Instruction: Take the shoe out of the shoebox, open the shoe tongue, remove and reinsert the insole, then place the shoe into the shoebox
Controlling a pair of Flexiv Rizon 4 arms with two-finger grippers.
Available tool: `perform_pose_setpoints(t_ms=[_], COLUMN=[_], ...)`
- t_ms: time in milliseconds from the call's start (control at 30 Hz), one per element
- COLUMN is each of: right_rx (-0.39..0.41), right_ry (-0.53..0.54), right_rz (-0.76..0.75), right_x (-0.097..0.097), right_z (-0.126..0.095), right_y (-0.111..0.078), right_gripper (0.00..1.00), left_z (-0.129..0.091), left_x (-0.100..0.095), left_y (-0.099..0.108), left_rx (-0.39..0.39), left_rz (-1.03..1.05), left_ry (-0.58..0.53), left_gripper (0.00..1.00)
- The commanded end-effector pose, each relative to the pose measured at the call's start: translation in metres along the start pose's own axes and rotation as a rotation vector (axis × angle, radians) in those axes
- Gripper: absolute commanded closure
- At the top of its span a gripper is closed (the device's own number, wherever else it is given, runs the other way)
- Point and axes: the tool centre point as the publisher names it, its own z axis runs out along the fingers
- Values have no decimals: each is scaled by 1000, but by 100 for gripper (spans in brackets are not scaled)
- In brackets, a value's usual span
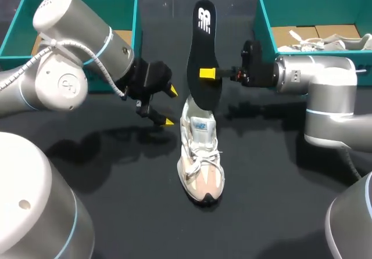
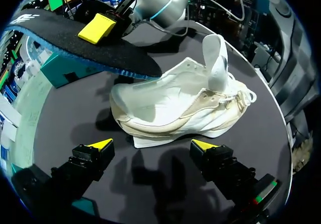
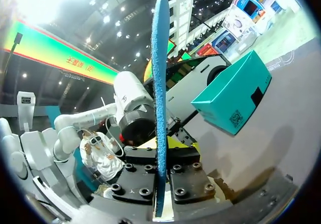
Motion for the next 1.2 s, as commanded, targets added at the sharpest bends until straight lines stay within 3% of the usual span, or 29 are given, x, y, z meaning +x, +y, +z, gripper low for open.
perform_pose_setpoints(t_ms=[33,333,800,1200], right_rx=[-11,-11,2,-27], right_ry=[10,10,37,46], right_rz=[-40,-40,-167,-242], right_x=[-5,-5,1,-3], right_z=[2,2,25,19], right_y=[-4,-4,-12,-28], right_gripper=[100,100,100,100], left_z=[3,3,14,21], left_x=[6,6,13,14], left_y=[0,-2,1,-3], left_rx=[20,21,22,21], left_rz=[-6,1,-20,-9], left_ry=[4,13,-18,-21], left_gripper=[0,0,0,0])
